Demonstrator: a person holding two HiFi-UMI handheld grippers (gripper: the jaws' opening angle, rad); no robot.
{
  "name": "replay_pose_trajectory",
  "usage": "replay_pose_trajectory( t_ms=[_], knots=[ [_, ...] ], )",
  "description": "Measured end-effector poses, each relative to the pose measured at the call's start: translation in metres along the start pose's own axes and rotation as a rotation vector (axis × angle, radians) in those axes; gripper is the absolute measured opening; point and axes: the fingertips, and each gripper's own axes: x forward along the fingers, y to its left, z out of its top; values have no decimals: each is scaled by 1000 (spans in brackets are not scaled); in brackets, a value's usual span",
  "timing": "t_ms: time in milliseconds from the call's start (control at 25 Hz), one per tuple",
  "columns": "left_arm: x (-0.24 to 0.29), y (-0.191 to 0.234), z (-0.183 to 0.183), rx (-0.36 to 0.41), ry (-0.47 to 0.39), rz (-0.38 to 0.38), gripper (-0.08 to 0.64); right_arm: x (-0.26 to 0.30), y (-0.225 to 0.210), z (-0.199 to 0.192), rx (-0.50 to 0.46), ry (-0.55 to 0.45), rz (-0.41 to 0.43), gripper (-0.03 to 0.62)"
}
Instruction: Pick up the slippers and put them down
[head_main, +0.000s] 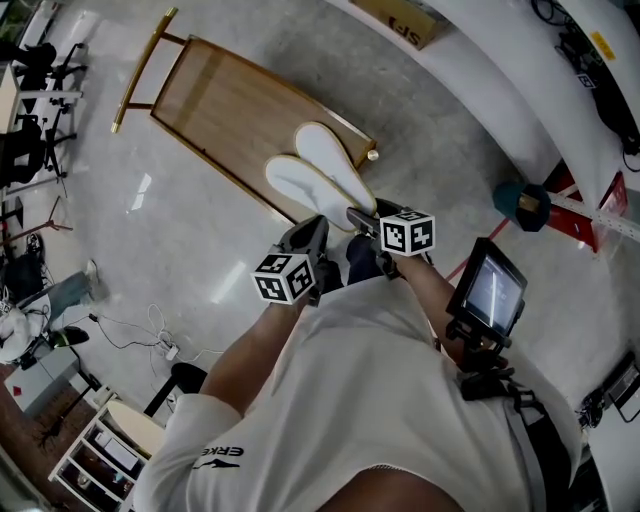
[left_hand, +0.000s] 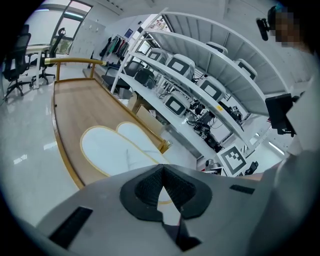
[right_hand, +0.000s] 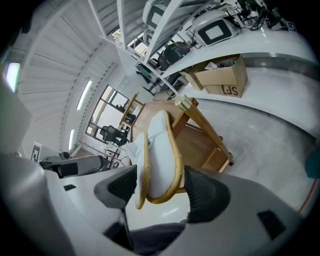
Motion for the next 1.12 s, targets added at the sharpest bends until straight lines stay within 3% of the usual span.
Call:
replay_pose_trajectory(
  t_ms=[480, 680, 1120],
  knots=[
    [2, 11, -7, -12, 10, 32, 3, 18, 1, -12, 43, 65, 94, 271],
    [0, 14, -6, -12, 11, 38, 3, 16, 8, -9, 56, 47, 116, 150],
    [-2, 13, -4, -11, -6, 32, 3, 10, 20, -1, 89, 27, 155, 76]
  ],
)
